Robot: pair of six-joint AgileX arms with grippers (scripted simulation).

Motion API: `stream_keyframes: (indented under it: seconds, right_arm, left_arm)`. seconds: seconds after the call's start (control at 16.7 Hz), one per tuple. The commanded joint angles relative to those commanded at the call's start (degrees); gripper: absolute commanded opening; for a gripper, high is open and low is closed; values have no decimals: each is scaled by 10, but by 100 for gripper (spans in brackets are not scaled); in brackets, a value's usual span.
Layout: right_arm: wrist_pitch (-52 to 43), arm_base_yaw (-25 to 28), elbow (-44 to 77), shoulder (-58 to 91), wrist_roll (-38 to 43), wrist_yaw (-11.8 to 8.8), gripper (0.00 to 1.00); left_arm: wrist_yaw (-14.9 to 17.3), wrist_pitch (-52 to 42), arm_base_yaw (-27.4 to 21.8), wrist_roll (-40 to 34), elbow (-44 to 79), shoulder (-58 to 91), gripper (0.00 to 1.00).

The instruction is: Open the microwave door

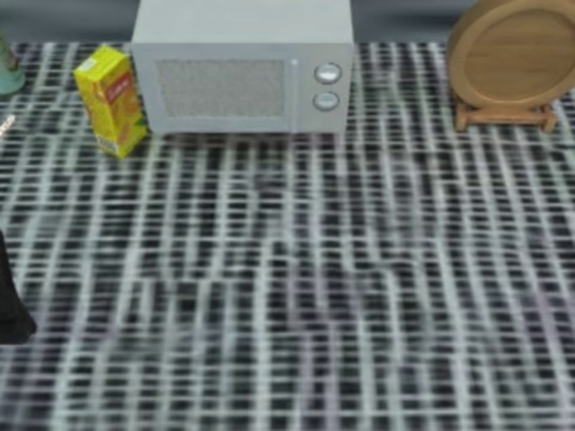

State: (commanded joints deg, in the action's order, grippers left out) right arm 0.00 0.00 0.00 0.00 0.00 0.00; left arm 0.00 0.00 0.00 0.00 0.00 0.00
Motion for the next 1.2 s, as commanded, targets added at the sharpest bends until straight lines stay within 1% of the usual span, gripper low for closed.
stream_keyframes:
  seconds: [0.18,0.3,0.54,0.84,1.2]
  right_arm:
    - [0,0,0,0,0,0,100]
    - [0,0,0,0,0,0,100]
    - [0,0,0,0,0,0,100]
    - [0,0,0,0,0,0,100]
    - [0,0,0,0,0,0,100]
  left_arm:
    - [0,-2,-2,-1,5,4,100]
    - [-1,-14,-10,-7,32,27,100]
    - [-10,-72,-43,-32,146,132,100]
    - [-35,-194,-101,-82,367,349,100]
    - [-78,-376,-185,-157,695,674,100]
